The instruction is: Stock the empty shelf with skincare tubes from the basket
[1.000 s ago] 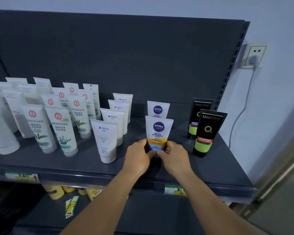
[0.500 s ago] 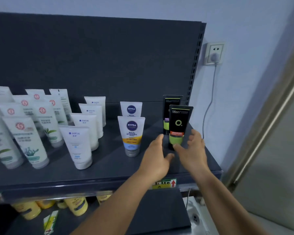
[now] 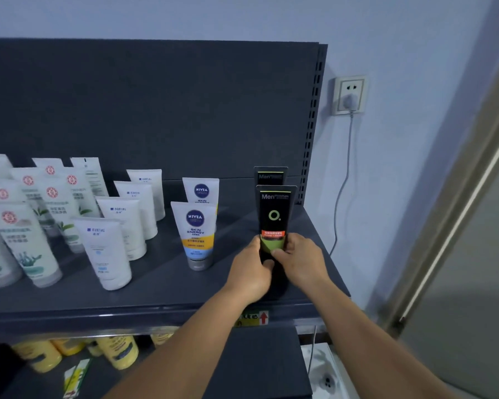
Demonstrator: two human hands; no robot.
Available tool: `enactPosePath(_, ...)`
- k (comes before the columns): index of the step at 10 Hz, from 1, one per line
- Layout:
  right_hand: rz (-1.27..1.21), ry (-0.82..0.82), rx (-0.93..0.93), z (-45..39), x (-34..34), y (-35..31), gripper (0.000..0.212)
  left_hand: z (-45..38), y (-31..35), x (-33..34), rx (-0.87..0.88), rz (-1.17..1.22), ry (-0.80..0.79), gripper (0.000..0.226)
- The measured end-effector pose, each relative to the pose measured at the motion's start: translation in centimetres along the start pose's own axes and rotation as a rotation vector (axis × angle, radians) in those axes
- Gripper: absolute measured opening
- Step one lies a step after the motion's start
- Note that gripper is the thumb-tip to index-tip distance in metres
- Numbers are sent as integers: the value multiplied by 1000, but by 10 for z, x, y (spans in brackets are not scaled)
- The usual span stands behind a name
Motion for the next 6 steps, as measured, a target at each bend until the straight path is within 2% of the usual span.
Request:
enactPosePath(3,33,-15,-45,-2,-4,4,10,7,4,3,-3,-136,61,43)
enactPosePath(5,12,-52,-36,-4,-4,6,17,6,3,2,-33,-178,39,39)
enactPosePath(6,30,-83,-28,-1,-3,7,27,12,6,-1,-26,-241,27,46)
Point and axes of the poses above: each hand's wrist, its own z-axis away from the middle knuckle, its own x-axis out of the palm, y = z × x, the point moved 2 cm from there along -z, towards the middle knuckle, and after that the axes turned 11 degrees about -y, right-handed, at the moved point
